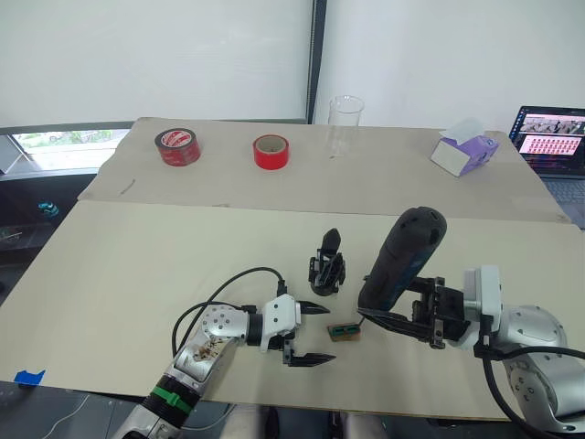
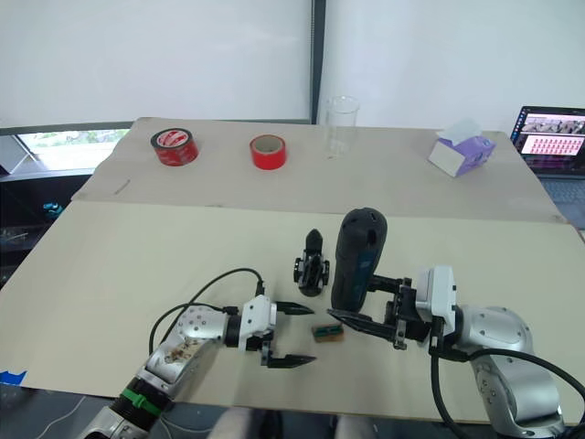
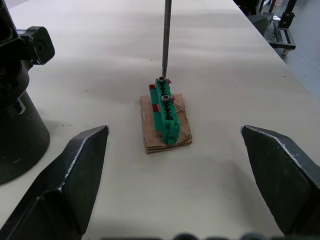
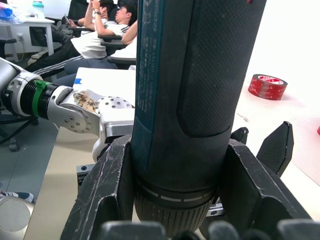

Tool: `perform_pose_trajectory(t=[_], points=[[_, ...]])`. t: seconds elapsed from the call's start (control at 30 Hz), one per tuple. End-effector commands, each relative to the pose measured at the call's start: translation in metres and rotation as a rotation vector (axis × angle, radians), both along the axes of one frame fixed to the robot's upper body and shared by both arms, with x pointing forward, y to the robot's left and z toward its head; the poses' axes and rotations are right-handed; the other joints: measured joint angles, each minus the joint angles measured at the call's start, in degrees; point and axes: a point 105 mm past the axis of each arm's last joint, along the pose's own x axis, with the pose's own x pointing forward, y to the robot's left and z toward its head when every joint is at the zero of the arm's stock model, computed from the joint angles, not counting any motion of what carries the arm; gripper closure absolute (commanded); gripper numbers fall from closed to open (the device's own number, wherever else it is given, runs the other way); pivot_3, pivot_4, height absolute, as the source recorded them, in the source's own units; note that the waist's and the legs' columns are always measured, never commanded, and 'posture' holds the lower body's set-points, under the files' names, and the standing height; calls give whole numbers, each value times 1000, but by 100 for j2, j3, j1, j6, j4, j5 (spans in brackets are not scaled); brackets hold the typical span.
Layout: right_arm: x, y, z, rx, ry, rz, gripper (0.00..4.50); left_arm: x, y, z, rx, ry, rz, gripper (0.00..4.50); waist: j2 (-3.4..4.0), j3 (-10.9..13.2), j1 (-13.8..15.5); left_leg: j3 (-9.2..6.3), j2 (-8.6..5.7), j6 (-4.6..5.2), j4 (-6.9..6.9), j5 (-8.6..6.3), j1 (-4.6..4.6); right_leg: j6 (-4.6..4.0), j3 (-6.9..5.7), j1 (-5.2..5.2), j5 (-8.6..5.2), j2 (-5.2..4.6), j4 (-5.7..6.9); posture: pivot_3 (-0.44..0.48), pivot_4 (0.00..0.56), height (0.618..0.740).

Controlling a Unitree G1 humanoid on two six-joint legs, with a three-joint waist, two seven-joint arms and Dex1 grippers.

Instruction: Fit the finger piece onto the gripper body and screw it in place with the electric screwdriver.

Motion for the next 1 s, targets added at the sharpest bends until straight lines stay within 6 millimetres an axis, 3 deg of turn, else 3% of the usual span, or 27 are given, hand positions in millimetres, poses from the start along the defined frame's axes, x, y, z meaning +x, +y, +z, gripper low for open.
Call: perform_pose_trajectory(t=[0.03,1.0], points=[[-3,0,13,13,-63,11,2566,-4,1,-18,45,56,5,0,0,0,0,0,0,0,0,0,0,0,0,0,0,0,0,0,150,740],[-1,1,7,2,-52,10,2566,-3,2,-20,50,52,8,0,2,-2,0,-1,0,0,0,0,1,2,0,1,-1,-2,0,0,150,740]])
